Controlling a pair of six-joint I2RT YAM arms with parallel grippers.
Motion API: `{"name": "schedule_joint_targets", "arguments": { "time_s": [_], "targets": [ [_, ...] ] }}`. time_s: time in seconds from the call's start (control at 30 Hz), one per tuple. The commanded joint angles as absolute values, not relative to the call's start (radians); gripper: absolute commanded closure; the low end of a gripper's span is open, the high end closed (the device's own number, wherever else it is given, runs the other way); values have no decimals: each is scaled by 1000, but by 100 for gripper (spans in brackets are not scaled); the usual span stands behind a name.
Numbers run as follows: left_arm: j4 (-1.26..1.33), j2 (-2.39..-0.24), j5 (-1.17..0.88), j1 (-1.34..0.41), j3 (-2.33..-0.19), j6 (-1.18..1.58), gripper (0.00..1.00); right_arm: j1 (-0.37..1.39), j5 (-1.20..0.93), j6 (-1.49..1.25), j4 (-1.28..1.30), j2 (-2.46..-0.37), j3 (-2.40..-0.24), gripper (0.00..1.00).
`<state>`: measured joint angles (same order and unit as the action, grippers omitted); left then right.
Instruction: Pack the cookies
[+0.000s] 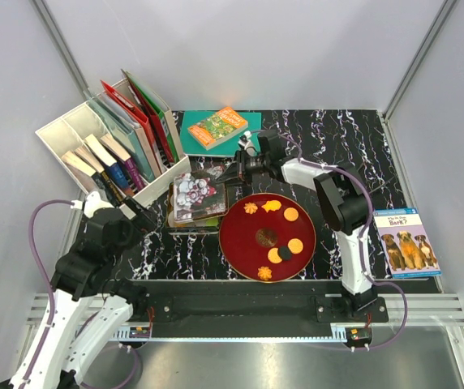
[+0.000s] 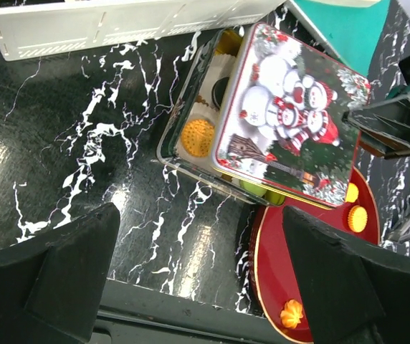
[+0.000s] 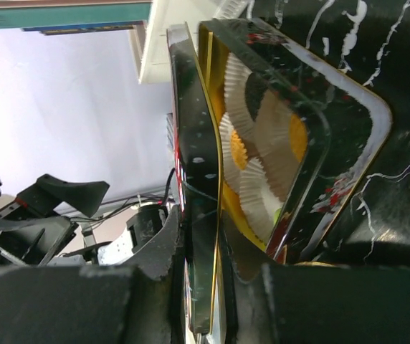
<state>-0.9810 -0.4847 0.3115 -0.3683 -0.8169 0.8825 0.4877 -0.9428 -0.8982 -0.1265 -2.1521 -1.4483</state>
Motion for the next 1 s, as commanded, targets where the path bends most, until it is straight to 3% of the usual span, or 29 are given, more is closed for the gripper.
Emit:
{"name": "schedule_joint_targets", "arguments": {
  "time_s": [0.0,0.37,0.8,0.97],
  "targets": [
    [-968,-465,295,-368,-789,871,1,517,-933,-885,-117,-2197,-1519,100],
    [-966,-483,284,-370,-782,865,1,535,-963,-1193,-526,-2295,-1457,100],
    [-942,-522,267,-367,-779,859,1,545,-951,-1129,-500,-2266,-1327,100],
    [-928,-528,256,-368,-769,861,1,546,-943,-1100,-471,-2247,-1301,88]
  ]
}}
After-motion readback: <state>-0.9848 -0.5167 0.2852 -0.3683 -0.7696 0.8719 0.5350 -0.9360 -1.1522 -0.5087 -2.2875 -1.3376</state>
